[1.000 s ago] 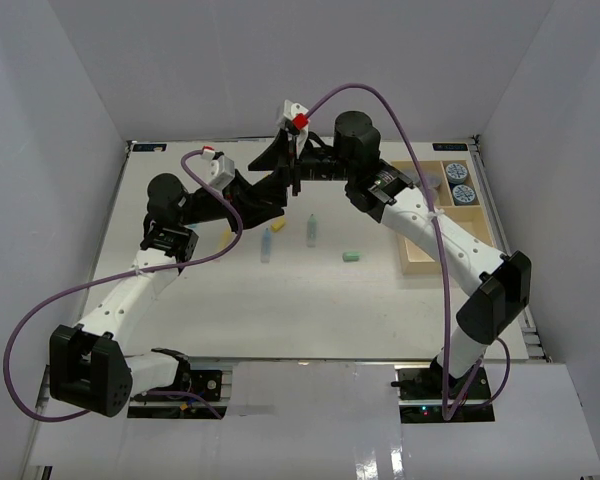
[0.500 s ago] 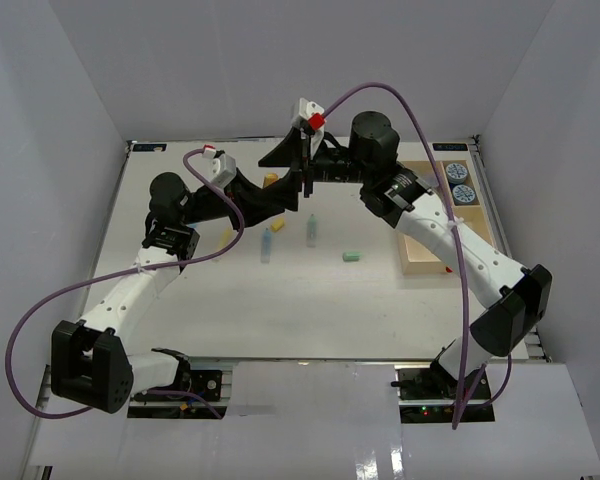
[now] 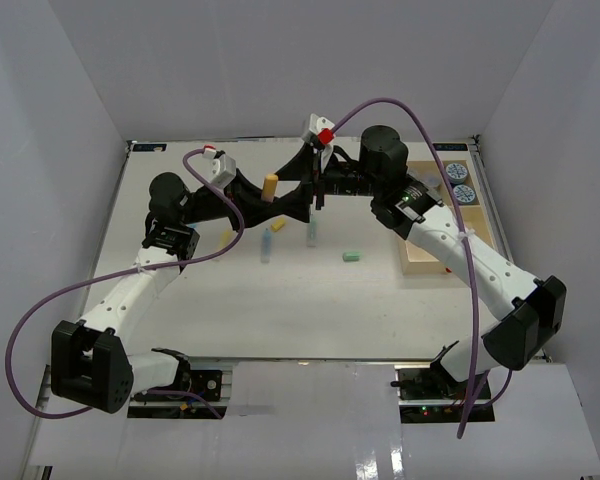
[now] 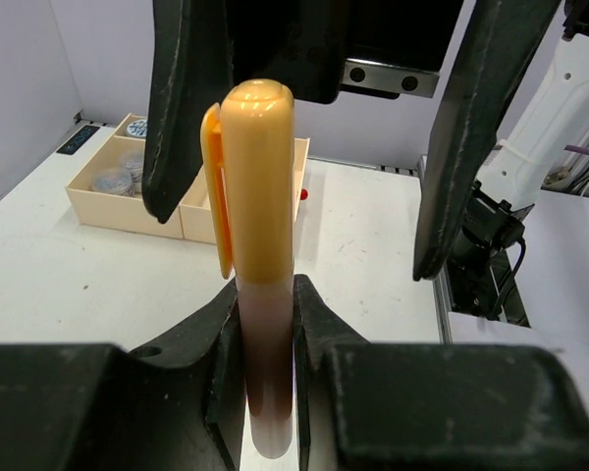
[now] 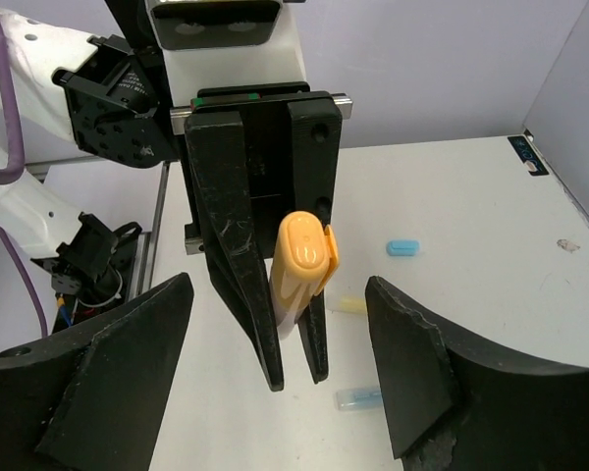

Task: Sort the stationery into containers
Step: Close the pen cap on the pen, then place the pen in the storage box.

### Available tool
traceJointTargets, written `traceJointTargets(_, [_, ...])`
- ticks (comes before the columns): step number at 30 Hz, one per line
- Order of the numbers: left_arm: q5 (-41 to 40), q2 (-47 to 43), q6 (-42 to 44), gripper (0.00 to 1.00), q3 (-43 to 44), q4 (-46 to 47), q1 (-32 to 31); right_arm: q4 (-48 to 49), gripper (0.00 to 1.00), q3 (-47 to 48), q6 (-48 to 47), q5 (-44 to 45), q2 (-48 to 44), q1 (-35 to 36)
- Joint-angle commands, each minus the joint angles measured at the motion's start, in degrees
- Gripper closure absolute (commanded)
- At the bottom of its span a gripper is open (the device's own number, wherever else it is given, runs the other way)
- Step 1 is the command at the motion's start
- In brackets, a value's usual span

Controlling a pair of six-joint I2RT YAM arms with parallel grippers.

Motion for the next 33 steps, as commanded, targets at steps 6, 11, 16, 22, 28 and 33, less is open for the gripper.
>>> traceJointTargets(6, [3.4, -0.4, -0.5, 1.0, 1.6, 2.1, -0.6, 4.3, 0.32, 2.9, 2.2, -1.8, 2.2, -0.2])
traceJointTargets(11, [4.5, -0.2, -0.9, 1.0, 1.6, 2.7, -0.7, 6.4, 0.47, 3.0, 4.1, -3.2, 3.1, -0.2])
traceJointTargets(16, [4.6, 0.0, -0.8, 1.0, 1.5, 2.5, -0.8, 6.4, 0.69, 2.6, 4.3, -2.8, 2.6, -0.2])
traceJointTargets(22, [4.0, 0.0, 0.8, 0.75, 1.5, 1.1, -0.8, 6.7, 0.92, -0.9, 4.0, -1.3, 0.0, -1.0])
traceJointTargets(28, [2.4, -0.4, 3.1, 0.32, 1.8, -2.1, -0.7, 6.9, 0.92, -6.0, 4.3, 2.2, -3.9, -3.1])
traceJointTargets(33, [-2.2, -0.9, 6.0, 0.1, 2.3, -6.5, -0.7, 6.9, 0.92, -14.7, 5.3, 11.6, -9.5, -7.9])
